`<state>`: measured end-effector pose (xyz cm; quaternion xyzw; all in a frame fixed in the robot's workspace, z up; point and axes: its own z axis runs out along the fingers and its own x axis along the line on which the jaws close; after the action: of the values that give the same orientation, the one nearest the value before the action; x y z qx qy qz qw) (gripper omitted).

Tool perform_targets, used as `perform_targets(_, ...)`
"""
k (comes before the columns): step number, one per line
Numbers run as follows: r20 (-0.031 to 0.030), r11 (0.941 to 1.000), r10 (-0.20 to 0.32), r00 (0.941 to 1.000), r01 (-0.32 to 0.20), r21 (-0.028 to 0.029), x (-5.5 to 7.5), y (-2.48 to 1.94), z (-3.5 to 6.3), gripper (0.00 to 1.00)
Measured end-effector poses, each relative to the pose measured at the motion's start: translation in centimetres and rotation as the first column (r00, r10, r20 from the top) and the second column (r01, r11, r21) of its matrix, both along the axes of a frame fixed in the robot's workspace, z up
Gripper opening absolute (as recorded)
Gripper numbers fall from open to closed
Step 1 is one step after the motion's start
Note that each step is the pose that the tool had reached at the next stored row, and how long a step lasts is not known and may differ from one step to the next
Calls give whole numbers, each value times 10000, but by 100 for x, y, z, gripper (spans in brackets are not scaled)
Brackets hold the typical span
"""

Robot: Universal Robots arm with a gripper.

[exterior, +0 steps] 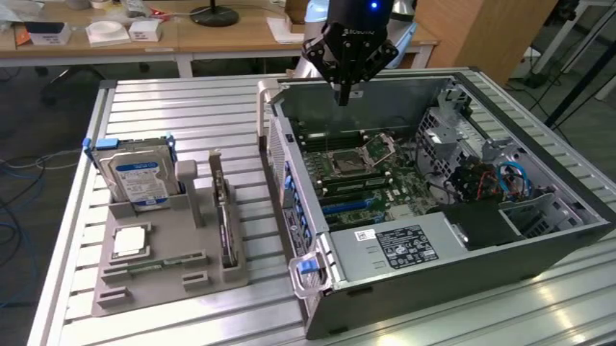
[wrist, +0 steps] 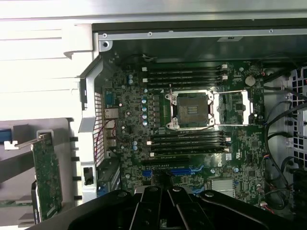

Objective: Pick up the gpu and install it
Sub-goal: 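Reach for the gpu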

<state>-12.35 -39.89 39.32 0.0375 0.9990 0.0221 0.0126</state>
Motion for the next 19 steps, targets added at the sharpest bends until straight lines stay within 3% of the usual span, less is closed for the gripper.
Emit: perform_targets(19,24,10000,2,10000,-2,-1,-405,0,0,11)
